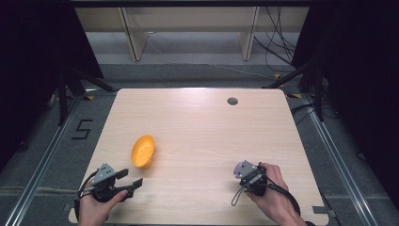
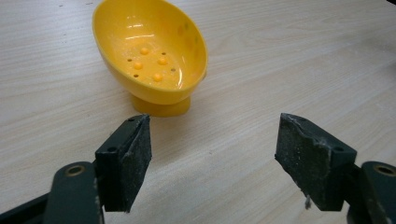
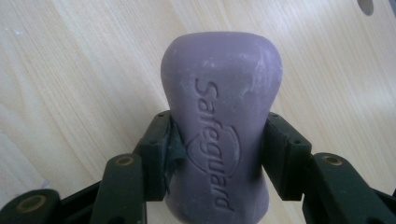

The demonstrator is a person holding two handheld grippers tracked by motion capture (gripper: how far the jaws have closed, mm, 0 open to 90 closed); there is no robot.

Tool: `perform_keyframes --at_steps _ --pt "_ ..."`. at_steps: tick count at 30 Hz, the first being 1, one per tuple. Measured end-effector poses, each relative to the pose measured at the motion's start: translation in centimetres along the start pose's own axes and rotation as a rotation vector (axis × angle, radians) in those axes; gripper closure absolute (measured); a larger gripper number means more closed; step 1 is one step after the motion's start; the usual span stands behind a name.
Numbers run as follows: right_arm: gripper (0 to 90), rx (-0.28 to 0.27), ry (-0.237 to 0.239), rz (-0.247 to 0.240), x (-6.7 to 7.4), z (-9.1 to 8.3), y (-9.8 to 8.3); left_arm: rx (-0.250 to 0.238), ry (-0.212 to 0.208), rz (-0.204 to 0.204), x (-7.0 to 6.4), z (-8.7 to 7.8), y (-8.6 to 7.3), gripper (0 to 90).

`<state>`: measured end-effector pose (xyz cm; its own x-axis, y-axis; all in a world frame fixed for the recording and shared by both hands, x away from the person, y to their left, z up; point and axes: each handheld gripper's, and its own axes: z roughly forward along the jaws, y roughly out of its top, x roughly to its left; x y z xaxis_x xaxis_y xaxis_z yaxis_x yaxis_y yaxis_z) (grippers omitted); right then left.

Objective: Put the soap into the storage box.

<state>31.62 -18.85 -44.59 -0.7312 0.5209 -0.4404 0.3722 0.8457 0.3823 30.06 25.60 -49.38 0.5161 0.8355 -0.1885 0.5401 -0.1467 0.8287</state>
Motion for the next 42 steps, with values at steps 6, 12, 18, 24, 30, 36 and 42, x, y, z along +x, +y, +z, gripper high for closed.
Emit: perform_keyframes --at_steps 6,12,18,24,30,36,42 --pt "50.2 -0.035 -0.029 -0.039 0.2 0.0 0.4 -0.001 0.000 0.000 0.0 0.0 0.0 26.2" --pt "50.2 -0.074 -0.063 -0.073 0.7 -0.2 0.9 0.003 0.011 0.014 -0.1 -0.1 0.1 26.2" --pt "50.1 -0.127 -0.105 -0.143 1.1 -0.4 1.6 0.002 0.003 0.022 -0.2 0.0 0.1 26.3" --pt "50.1 -0.156 -0.120 -0.169 1.5 -0.5 2.1 -0.007 -0.008 0.026 -0.3 0.1 0.2 26.4" --pt "50.2 -0.185 -0.162 -0.219 1.8 -0.6 2.7 -0.011 -0.032 0.028 -0.6 0.3 0.7 26.7" --pt "50.2 -0.198 -0.188 -0.237 2.0 -0.7 3.2 -0.021 -0.090 0.030 -1.3 0.8 2.1 27.2" --pt "50.1 -0.212 -0.202 -0.264 2.2 -0.8 3.8 -0.016 -0.154 0.061 -3.1 1.7 4.1 27.7"
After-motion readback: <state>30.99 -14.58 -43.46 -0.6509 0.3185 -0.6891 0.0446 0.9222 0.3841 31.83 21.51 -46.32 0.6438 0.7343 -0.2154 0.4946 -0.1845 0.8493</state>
